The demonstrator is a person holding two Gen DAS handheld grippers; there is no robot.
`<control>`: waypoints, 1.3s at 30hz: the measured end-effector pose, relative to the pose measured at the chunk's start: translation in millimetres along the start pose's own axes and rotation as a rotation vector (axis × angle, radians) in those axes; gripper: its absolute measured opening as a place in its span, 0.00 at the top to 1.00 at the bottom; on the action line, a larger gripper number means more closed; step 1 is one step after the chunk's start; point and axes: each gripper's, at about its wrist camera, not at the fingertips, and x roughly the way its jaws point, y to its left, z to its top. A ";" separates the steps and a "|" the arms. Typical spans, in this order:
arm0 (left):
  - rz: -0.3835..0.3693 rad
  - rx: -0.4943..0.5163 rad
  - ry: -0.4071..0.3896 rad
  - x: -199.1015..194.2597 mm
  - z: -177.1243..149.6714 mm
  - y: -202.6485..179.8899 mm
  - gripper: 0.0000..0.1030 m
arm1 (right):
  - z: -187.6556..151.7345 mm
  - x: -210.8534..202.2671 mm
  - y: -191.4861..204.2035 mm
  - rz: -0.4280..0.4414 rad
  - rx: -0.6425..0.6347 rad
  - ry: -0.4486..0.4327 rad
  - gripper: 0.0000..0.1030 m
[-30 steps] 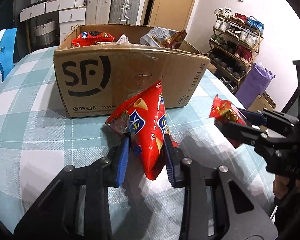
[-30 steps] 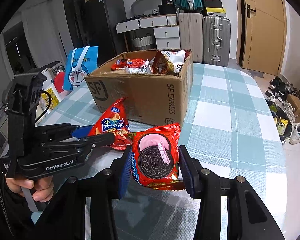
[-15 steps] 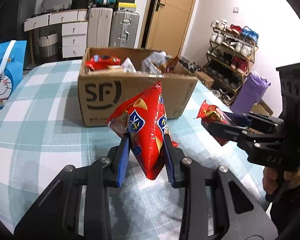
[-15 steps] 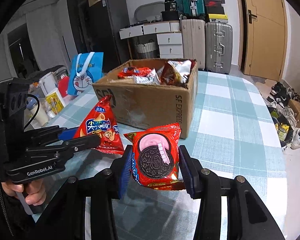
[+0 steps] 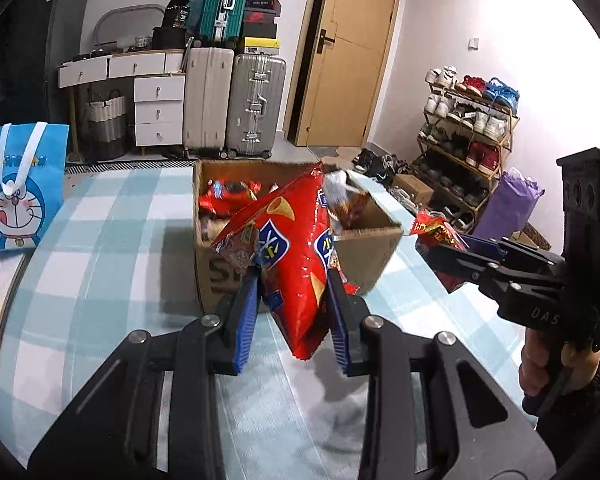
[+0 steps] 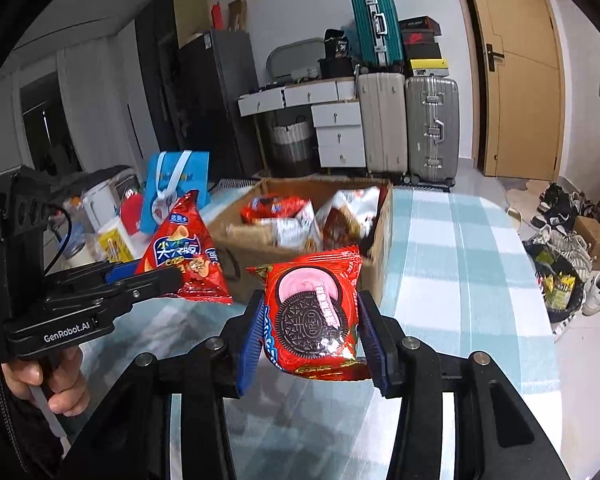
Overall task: Organize snacks
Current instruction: 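Lift both red packs and carry them over the cardboard box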
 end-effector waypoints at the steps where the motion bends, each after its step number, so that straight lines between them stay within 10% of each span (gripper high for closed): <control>1: 0.003 -0.003 -0.004 -0.5 4.4 1.3 0.72 | 4.0 0.3 0.0 -0.001 0.004 -0.006 0.56; 23: 0.067 -0.008 -0.014 14.6 93.5 34.5 0.72 | 75.0 37.9 5.7 0.028 0.060 -0.034 0.56; 39: 0.074 0.014 0.057 103.5 87.3 35.8 0.72 | 84.2 105.8 -10.4 0.093 0.157 0.025 0.56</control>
